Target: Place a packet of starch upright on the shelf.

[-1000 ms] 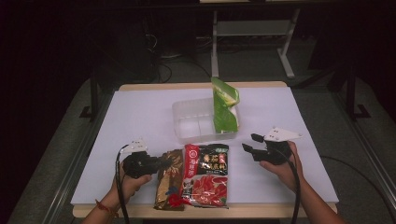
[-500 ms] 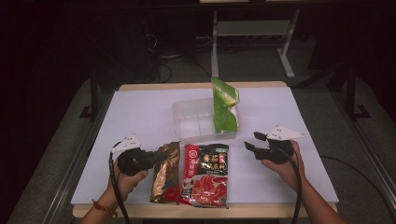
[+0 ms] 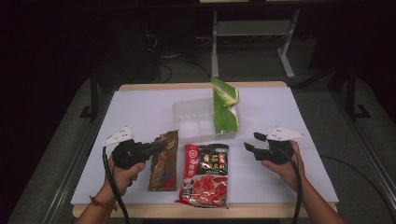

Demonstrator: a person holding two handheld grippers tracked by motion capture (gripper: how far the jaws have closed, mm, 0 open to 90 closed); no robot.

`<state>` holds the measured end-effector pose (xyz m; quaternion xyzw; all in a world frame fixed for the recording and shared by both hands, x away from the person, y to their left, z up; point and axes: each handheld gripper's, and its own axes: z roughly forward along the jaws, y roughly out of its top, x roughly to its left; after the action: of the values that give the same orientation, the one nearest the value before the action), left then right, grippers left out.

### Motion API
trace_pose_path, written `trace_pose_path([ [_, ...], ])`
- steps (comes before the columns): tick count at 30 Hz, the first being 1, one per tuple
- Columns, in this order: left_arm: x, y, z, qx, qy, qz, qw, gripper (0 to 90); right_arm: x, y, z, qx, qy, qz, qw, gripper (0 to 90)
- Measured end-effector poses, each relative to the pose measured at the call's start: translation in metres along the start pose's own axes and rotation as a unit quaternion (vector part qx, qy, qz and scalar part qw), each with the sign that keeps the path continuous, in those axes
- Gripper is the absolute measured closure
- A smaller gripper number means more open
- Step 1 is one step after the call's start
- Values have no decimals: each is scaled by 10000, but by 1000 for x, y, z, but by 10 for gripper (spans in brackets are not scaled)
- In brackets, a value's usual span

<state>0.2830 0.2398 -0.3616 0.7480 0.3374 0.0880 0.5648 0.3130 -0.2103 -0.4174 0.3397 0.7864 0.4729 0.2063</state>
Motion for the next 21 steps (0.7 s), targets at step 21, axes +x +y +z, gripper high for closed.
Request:
trace_pose_path([
  [21, -4, 30, 12, -396, 157, 266, 9987, 851, -4, 0, -4, -79, -8, 44, 10000, 391],
])
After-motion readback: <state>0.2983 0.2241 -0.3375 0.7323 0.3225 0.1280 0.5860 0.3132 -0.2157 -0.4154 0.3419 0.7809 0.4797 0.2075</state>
